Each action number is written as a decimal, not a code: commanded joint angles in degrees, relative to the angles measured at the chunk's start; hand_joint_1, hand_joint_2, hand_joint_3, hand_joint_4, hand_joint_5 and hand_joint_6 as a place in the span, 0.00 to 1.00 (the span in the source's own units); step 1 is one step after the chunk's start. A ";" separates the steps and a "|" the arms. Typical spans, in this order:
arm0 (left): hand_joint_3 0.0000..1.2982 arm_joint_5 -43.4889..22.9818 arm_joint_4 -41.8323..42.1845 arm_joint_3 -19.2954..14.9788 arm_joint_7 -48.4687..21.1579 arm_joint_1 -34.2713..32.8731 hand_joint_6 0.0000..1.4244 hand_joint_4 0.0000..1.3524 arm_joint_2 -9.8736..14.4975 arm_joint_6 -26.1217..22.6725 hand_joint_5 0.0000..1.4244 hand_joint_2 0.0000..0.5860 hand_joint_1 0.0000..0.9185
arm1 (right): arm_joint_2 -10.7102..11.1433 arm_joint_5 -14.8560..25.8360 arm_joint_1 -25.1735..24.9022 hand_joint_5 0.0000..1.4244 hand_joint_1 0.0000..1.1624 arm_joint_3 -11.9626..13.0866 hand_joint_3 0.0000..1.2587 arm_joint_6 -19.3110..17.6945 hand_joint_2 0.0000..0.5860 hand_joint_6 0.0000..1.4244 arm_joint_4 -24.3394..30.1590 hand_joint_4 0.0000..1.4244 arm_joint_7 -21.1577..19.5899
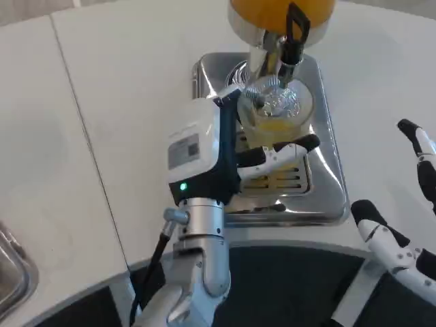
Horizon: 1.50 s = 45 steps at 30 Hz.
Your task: Grasp the cup under the faucet to collect the drink, then remove the cup.
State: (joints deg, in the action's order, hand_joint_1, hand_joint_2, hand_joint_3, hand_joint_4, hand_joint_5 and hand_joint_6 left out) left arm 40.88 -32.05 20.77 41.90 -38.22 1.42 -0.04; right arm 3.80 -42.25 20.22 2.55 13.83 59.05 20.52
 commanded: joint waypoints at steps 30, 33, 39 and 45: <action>0.87 4.23 7.24 -1.17 -2.22 6.60 1.00 0.90 15.87 5.06 1.00 0.00 0.70 | 1.45 0.52 -0.40 0.03 0.31 -2.69 0.00 -0.23 0.72 0.10 -2.02 0.00 -0.98; 0.87 3.95 8.93 -1.89 -3.28 8.29 1.00 0.90 17.03 5.31 1.00 0.00 0.70 | 1.62 0.45 -0.60 0.03 0.31 -2.77 0.00 -0.17 0.72 0.10 -2.02 0.00 -0.95; 0.87 2.60 13.24 -4.35 -6.31 11.52 1.00 0.90 19.64 6.39 1.00 0.00 0.70 | 1.96 0.61 -0.63 0.03 0.31 -2.60 0.00 -0.05 0.72 0.10 -2.02 0.00 -0.77; 0.87 0.95 20.33 -7.43 -10.03 17.21 1.00 0.90 22.70 8.12 1.00 0.00 0.70 | 2.40 0.03 -1.06 0.03 0.31 -3.15 0.00 -0.52 0.72 0.10 -2.76 0.00 -0.91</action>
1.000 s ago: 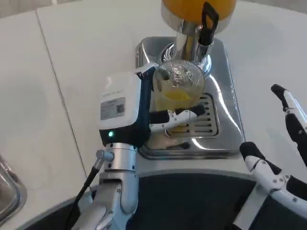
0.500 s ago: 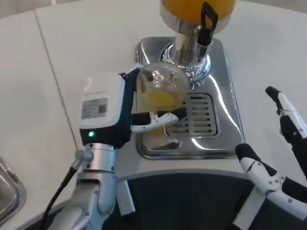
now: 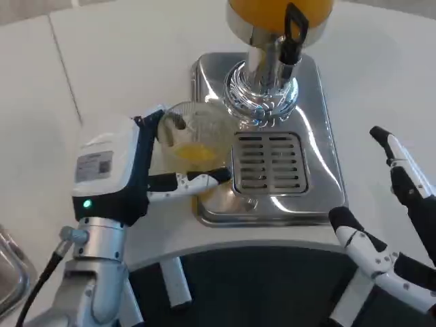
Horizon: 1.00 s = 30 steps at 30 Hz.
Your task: Grasp the cup under the faucet to collect the drink, then remove the cup.
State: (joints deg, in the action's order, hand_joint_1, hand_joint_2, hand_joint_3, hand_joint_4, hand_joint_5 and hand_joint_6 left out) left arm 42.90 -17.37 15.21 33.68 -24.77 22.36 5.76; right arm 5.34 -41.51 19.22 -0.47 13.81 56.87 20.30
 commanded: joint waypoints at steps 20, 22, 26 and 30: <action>0.87 -3.22 19.17 -9.28 -8.72 14.08 1.00 0.89 2.96 4.69 1.00 0.00 0.69 | 10.27 -5.47 5.33 0.00 0.28 2.07 0.00 -11.83 0.74 0.00 -2.65 0.00 -2.33; 0.87 -3.38 20.97 -10.14 -9.37 15.59 1.00 0.89 2.97 5.00 1.00 0.00 0.69 | 11.54 -7.27 7.20 0.00 0.27 2.71 0.00 -14.93 0.77 0.00 -3.01 0.00 -3.62; 0.87 -3.57 25.43 -11.79 -10.51 19.31 1.00 0.89 2.92 5.72 1.00 0.00 0.69 | 12.03 -9.01 9.54 0.00 0.24 3.57 0.00 -18.13 0.81 0.00 -3.85 0.00 -5.44; 0.87 -3.68 28.55 -13.26 -11.47 22.02 1.00 0.89 3.00 6.58 1.00 0.00 0.69 | 11.76 -9.48 10.18 0.00 0.23 4.10 0.00 -19.51 0.81 0.00 -4.50 0.00 -5.87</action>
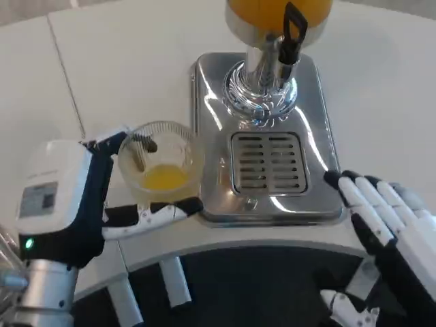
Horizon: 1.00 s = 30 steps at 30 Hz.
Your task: Grasp the cup under the faucet to collect the drink, then remove the cup.
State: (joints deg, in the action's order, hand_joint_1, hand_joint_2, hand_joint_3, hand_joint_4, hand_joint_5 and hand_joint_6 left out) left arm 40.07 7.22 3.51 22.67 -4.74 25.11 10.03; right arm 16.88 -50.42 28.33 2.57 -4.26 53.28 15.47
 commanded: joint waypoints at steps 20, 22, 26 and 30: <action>0.87 -0.74 18.20 -6.65 -3.37 17.36 1.00 0.89 -1.20 9.00 1.00 0.00 0.69 | -1.10 -3.88 1.28 0.00 0.18 0.50 0.00 -7.18 0.83 0.00 -3.49 0.00 -5.04; 0.87 -0.47 19.29 -6.96 -3.60 18.44 1.00 0.89 -1.55 9.64 1.00 0.00 0.69 | -1.64 -4.79 1.83 0.00 0.18 0.20 0.00 -8.00 0.83 0.00 -3.81 0.00 -6.59; 0.87 -0.47 20.62 -7.45 -4.19 20.00 1.00 0.89 -2.25 10.46 1.00 0.00 0.68 | -2.14 -5.54 2.44 0.00 0.17 0.01 0.00 -8.95 0.86 0.00 -4.46 0.00 -8.37; 0.87 -0.47 21.50 -7.87 -4.31 21.55 1.00 0.89 -3.24 11.01 1.00 0.00 0.68 | -2.64 -6.41 2.91 0.00 0.16 -0.45 0.00 -9.82 0.86 0.00 -5.32 0.00 -9.96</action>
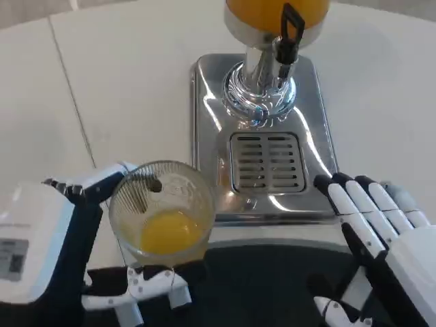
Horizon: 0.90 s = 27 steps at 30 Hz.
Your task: Grasp the cup under the faucet to collect the drink, then remove the cup.
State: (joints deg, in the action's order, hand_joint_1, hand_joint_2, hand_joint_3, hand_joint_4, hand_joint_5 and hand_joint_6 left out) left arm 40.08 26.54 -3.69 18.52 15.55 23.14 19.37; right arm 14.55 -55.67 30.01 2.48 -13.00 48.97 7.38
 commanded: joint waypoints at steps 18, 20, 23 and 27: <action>0.87 0.02 5.41 -2.75 -0.82 6.50 1.00 0.89 -4.23 5.24 1.00 0.00 0.68 | -2.62 -3.33 2.32 0.00 0.15 -2.78 0.00 -0.81 0.86 0.00 -0.07 0.00 -2.01; 0.87 -0.23 5.30 -2.74 -0.99 6.36 1.00 0.89 -4.25 5.46 1.00 0.00 0.68 | -2.84 -3.36 2.52 0.00 0.15 -2.90 0.00 -0.75 0.86 0.00 0.21 0.00 -2.02; 0.87 -0.15 5.35 -2.64 -1.30 6.12 1.00 0.89 -4.27 5.71 1.00 0.00 0.69 | -3.16 -3.44 2.86 0.00 0.15 -3.16 0.00 -0.73 0.86 0.00 0.53 0.00 -2.12; 0.87 0.04 5.37 -2.35 -1.90 5.81 1.00 0.89 -4.60 5.80 1.00 0.00 0.69 | -3.41 -2.77 3.25 0.00 0.15 -3.83 0.00 -1.06 0.85 0.00 0.60 0.00 -2.29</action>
State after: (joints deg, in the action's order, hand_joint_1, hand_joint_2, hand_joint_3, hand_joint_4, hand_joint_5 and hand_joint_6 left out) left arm 40.58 30.46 -6.08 16.90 21.78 19.11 23.57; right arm 11.32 -59.07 32.20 -0.94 -13.66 49.16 5.35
